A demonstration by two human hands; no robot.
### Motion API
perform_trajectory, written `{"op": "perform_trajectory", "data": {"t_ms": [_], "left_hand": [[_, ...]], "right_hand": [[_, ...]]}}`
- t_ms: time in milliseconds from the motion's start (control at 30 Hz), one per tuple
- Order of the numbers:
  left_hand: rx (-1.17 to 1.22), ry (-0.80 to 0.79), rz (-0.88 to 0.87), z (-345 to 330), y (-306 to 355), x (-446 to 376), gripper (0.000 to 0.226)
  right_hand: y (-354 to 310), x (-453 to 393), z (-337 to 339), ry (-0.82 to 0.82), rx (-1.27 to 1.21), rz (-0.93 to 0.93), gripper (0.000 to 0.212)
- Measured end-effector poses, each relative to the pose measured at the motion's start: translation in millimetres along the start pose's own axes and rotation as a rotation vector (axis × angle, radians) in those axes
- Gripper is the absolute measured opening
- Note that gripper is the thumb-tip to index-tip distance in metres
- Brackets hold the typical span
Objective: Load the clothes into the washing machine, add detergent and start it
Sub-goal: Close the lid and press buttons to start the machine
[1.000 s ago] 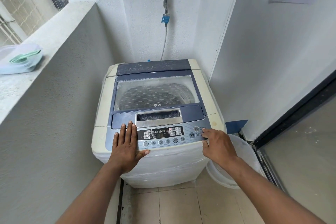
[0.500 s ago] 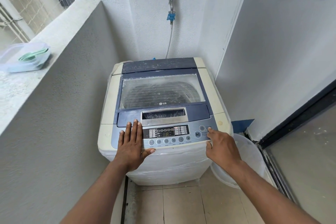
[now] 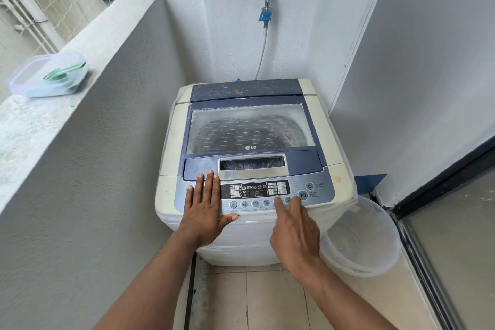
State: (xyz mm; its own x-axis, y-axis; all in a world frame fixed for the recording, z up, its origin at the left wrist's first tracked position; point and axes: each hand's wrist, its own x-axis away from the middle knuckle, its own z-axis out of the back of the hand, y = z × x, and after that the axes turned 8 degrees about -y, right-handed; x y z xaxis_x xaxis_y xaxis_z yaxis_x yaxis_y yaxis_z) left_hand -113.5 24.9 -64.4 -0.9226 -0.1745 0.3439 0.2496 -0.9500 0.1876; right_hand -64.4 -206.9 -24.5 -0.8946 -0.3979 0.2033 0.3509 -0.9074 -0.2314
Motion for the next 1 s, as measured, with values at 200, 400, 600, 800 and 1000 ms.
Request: {"op": "perform_trajectory", "data": {"t_ms": [200,400,600,800,1000], "left_hand": [[-0.032,-0.025,0.024,2.8,3.0,0.5,0.116],[-0.011,-0.016,0.019,1.5,2.3,0.3,0.118],[-0.018,-0.003,-0.009,-1.9,-1.9,-1.3,0.123],[-0.038,-0.004,-0.007,-1.6,-1.2,-1.1,0.121],[-0.055,-0.007,0.001,-2.2,-1.4,-1.7,0.120]], "right_hand": [[-41.5,9.2,-6.1,-0.049,-0.018,0.057,0.077],[-65.3,9.5,-16.6,-0.045,0.001,0.126,0.076],[-76.8,8.3,-10.6,-0.038,0.000,0.169,0.074],[-78.9,6.4,-8.9,-0.048,-0.005,0.187,0.067],[-77.5,4.0,-7.0,-0.039,0.008,0.224,0.065]]}}
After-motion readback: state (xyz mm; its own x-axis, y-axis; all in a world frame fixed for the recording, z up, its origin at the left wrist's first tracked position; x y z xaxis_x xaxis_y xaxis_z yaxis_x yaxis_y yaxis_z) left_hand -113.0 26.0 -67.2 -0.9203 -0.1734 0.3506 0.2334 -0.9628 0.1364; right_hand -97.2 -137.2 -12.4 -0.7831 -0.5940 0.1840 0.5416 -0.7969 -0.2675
